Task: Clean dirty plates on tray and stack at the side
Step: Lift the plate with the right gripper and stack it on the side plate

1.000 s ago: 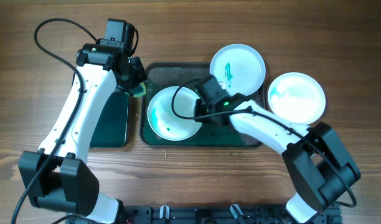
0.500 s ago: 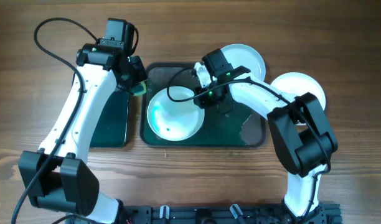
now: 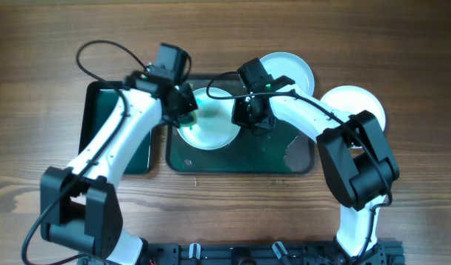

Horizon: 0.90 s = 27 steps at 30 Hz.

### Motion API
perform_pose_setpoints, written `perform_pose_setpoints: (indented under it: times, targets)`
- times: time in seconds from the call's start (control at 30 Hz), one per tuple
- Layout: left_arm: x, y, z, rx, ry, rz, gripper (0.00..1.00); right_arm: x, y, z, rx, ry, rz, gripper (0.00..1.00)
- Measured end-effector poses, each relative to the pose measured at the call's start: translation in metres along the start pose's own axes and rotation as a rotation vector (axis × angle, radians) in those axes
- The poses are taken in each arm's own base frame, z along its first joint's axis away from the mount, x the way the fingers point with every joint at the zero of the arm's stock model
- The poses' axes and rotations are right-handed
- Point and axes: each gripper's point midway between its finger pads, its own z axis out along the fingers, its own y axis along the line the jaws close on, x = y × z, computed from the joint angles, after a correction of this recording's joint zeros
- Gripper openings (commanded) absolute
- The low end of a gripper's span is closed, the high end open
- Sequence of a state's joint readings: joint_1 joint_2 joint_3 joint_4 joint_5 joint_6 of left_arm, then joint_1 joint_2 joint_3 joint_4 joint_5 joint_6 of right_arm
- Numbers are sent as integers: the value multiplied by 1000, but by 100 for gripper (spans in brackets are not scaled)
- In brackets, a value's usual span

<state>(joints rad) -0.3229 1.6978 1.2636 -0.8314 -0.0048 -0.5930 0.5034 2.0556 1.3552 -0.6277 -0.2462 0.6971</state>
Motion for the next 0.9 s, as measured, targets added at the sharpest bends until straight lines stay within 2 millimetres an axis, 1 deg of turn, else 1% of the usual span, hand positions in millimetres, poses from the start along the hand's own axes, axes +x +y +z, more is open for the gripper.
perform_pose_setpoints:
  times: [0.07,0.13,0.23,0.33,0.37,0.43,0.53,0.57,0.67,0.73,0.77,0.8,0.83,0.87,0.9]
  targets:
    - [12,-4,16,15,-2,-15,4,0,0,0,1,-3,8,4]
    - [22,-4,32,24,-11,-38,4,0,1,0,0,-6,6,4]
    - [23,-1,51,49,-57,-70,4,-1,1,0,-1,-8,6,4]
    - [29,5,69,31,-51,-83,4,-1,1,0,-2,-9,5,4]
    - [27,4,76,31,-53,-83,4,-2,1,0,-2,-12,4,4]
    - [25,2,82,38,-60,-80,4,-3,1,0,0,-18,4,4]
    - [16,-11,87,93,-84,-29,4,-8,-2,-1,12,-39,7,4]
    - [14,-17,88,130,-83,16,4,-9,-3,-1,15,-42,9,4]
    - [15,-28,85,173,-32,109,4,-9,-4,-1,19,-45,9,4]
    - [14,-35,77,159,33,146,4,-9,-4,-1,19,-46,8,4]
    - [14,-34,70,135,67,152,4,-10,-4,-2,19,-46,5,4]
    - [2,-33,52,105,87,145,4,-10,-4,-2,20,-47,5,4]
    - [-11,-32,41,94,74,137,4,-10,-4,-2,20,-47,-1,4]
    - [-18,-24,26,60,103,117,4,-10,-4,-2,20,-47,-8,4]
    - [-30,-14,8,29,108,87,4,-10,-4,-2,20,-48,-19,4]
